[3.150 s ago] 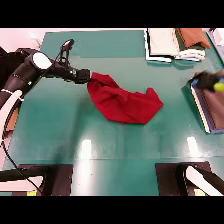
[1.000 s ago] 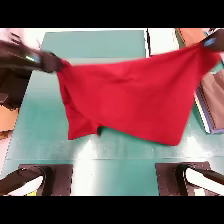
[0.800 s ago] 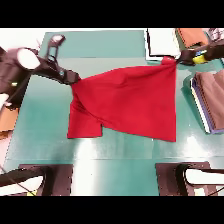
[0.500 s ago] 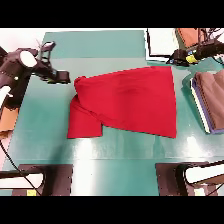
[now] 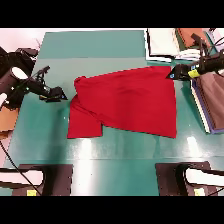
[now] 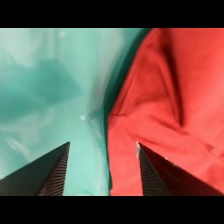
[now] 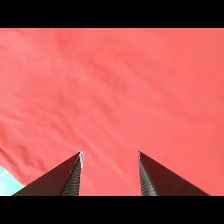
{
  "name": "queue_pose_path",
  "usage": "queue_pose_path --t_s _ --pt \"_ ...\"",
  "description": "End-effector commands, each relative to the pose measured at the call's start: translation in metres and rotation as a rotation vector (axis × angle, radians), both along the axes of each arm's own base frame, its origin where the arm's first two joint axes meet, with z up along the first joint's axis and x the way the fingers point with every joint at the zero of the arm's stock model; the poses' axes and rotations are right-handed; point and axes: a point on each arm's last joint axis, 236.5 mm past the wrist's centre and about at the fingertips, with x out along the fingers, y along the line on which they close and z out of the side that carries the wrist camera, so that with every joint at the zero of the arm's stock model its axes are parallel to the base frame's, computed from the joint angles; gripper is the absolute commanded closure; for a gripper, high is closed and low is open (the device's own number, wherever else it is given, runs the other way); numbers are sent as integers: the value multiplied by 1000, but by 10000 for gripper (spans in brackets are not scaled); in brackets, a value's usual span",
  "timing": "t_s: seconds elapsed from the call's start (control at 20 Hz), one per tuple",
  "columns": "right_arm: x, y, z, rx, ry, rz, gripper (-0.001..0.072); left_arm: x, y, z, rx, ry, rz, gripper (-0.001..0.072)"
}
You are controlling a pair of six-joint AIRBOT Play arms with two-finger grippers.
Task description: Fold the shirts.
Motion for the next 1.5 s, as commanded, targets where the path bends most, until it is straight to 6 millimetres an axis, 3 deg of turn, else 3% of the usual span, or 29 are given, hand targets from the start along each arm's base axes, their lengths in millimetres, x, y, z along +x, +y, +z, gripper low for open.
queue_pose_path --t_s 0.0,0.4,0.45,0.5,0.55,0.65,0.75,0.9,1.0,1.1,1.15,1.3,1.35,1.45 --pt "-21 2 -11 2 1 -21 303 -4 -14 -22 -77 23 -2 212" --pt "-32 0 -6 0 -10 -31 303 -13 -60 -34 -53 27 -134 214" --pt "-33 0 -7 -1 -3 -27 303 -14 -61 -34 -47 27 -142 335" --pt "-37 -1 -9 -1 14 -23 303 -14 -60 -35 -46 29 -143 544" --pt "-42 -3 -11 2 36 -19 303 -13 -60 -34 -47 26 -141 682" --pt "-57 -17 -25 5 90 -54 303 -12 -60 -21 -45 12 -157 687" --pt "-87 -44 -52 7 174 -141 303 -5 -58 4 -28 -57 -166 687" --pt "-164 -96 -111 -74 388 -295 295 0 -58 44 -17 -163 -163 687" --pt "-206 -106 -141 -22 511 -393 172 -1 -59 58 -20 -195 -164 686" --pt "-238 -98 -163 49 625 -436 179 -3 -60 61 -23 -196 -165 686" --pt "-244 -88 -170 92 652 -426 203 -3 -60 61 -23 -196 -166 686" --pt "-231 -54 -181 227 632 -421 238 -3 -61 61 -30 -195 -164 686" --pt "-225 -48 -185 233 618 -415 280 -3 -62 62 -36 -193 -164 686" --pt "-211 -33 -187 237 597 -375 280 -3 -63 63 -42 -194 -162 686"
